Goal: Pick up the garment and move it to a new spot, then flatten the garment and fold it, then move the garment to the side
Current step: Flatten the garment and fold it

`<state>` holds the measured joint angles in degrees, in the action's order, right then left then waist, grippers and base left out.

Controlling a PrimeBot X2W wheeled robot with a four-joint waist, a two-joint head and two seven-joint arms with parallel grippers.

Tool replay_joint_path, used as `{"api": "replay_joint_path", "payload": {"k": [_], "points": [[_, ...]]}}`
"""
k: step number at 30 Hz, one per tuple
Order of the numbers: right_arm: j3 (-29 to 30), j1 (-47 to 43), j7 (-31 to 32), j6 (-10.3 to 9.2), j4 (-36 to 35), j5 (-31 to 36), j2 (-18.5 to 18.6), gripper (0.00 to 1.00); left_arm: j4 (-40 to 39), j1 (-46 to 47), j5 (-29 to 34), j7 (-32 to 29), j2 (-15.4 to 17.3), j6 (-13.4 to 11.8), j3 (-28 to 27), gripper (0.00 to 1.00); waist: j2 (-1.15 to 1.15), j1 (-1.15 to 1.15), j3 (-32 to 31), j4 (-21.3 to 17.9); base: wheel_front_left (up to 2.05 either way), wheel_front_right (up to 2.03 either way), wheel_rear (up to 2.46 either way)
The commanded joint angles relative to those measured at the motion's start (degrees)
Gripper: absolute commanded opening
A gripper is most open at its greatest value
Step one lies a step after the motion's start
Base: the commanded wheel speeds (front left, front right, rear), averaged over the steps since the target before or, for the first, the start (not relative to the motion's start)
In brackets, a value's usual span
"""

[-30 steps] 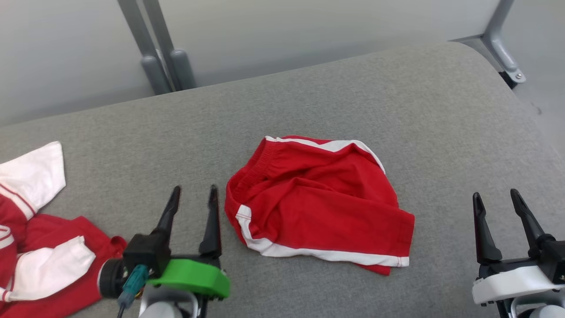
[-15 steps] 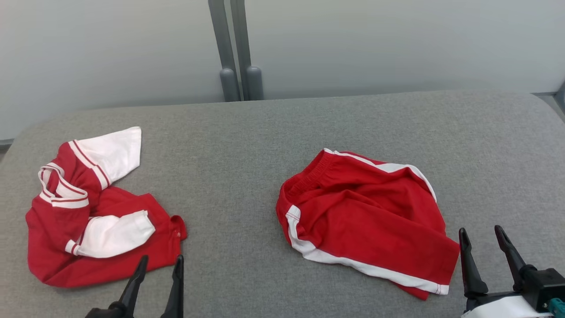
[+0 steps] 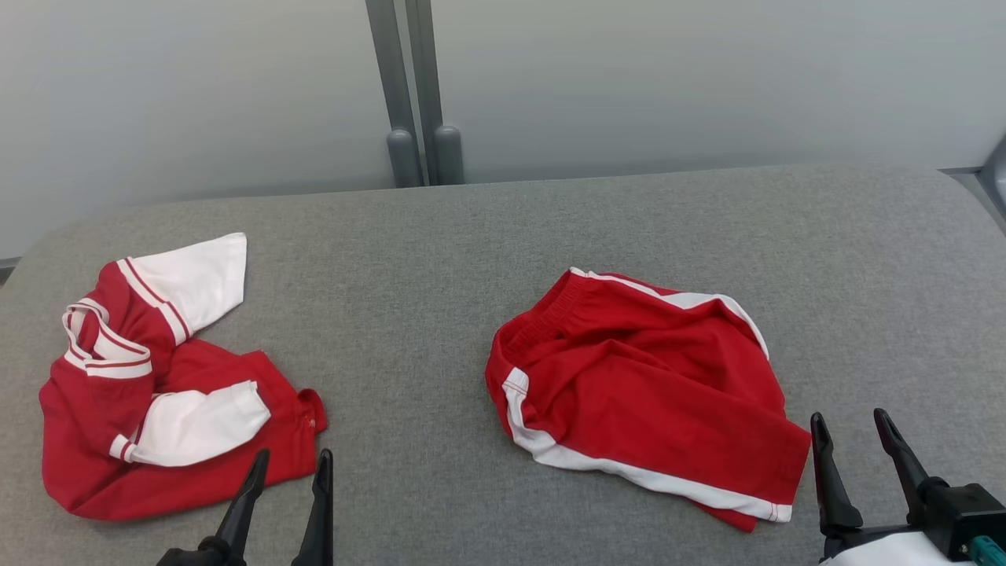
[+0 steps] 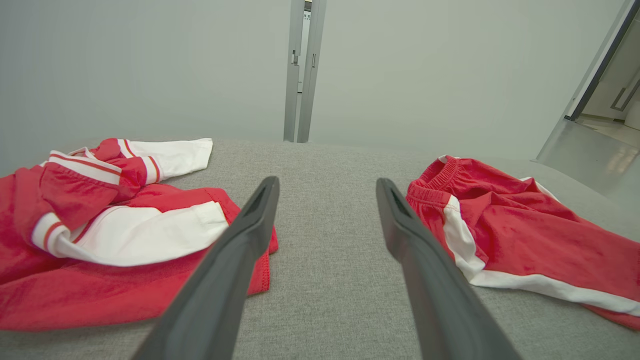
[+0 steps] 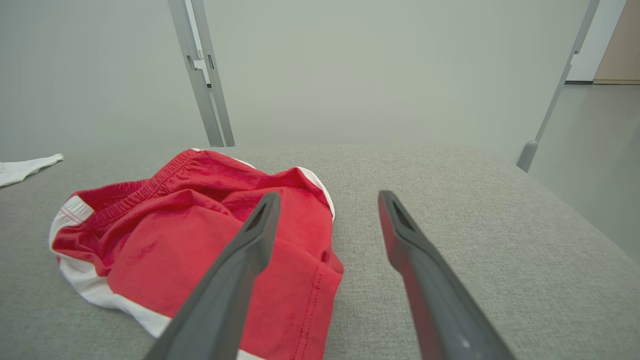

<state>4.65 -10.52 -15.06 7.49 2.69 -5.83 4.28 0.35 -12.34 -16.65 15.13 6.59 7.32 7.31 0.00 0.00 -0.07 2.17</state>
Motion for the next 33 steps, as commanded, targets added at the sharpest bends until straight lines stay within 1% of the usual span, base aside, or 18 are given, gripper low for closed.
{"api": "replay_joint_path", "payload": {"k": [1,5,7,9,10,13,16,20,24,27,33], "points": [[-0.01,0.51,-0.18,0.00,0.12,0.47,0.22,1.00,-0.04,0.77,-0.11,0.02,0.57,0.18,-0.14,1.00,0.00,0.00,0.16,-0.37,0.00,0.00,0.00],[-0.67,1.20,-0.18,0.00,0.22,0.42,0.64,1.00,0.18,0.78,0.20,0.02,0.93,0.19,-0.43,1.00,0.00,0.00,0.32,-1.21,0.00,0.00,0.00],[-1.44,0.87,-0.17,0.00,0.99,-0.77,0.76,1.00,-0.91,1.97,0.54,0.02,0.65,0.20,0.35,1.00,0.00,0.00,0.52,-1.52,0.00,0.00,0.00],[-3.46,-0.66,-0.16,0.00,4.31,-1.91,1.85,1.00,-2.25,3.26,1.21,0.01,0.42,0.20,1.92,1.00,0.00,0.00,1.05,-1.68,0.00,0.00,0.00],[-5.32,-0.85,0.63,0.00,6.10,-2.26,2.97,1.00,-2.75,4.13,1.44,0.01,0.39,0.20,3.55,1.00,0.00,0.00,1.55,-1.79,0.00,0.00,0.00],[-8.35,1.45,3.08,0.00,9.55,-3.55,5.01,1.00,-2.24,7.87,2.40,0.01,1.15,0.21,8.65,1.00,0.00,0.00,3.90,-2.42,0.00,0.00,0.00],[-10.48,3.87,5.79,0.00,12.63,-4.34,5.90,1.00,0.52,13.82,3.06,0.02,1.04,0.21,14.91,1.00,0.00,0.00,7.11,-3.09,0.00,0.00,0.00],[-12.91,7.30,7.31,0.00,15.79,-5.45,5.53,1.00,6.37,21.84,3.37,-1.19,0.71,0.21,23.10,1.00,0.00,0.00,10.38,-3.67,0.00,0.00,0.00],[-15.66,8.74,8.83,-0.01,18.26,-6.72,6.57,1.00,11.61,29.08,2.29,-2.92,0.48,0.16,29.43,1.00,0.00,0.00,12.18,-3.82,0.00,0.00,0.00],[-17.49,8.62,9.11,-0.04,18.75,-7.88,7.76,1.00,14.99,32.66,1.35,-3.33,1.06,0.16,31.86,1.00,0.00,0.00,12.72,-4.31,0.00,0.00,0.00],[-18.96,7.64,8.91,-0.07,16.85,-9.57,10.28,1.00,21.01,35.85,-0.03,-4.87,2.79,0.16,33.00,1.00,0.00,0.00,13.12,-5.63,0.00,0.00,0.00]]}}
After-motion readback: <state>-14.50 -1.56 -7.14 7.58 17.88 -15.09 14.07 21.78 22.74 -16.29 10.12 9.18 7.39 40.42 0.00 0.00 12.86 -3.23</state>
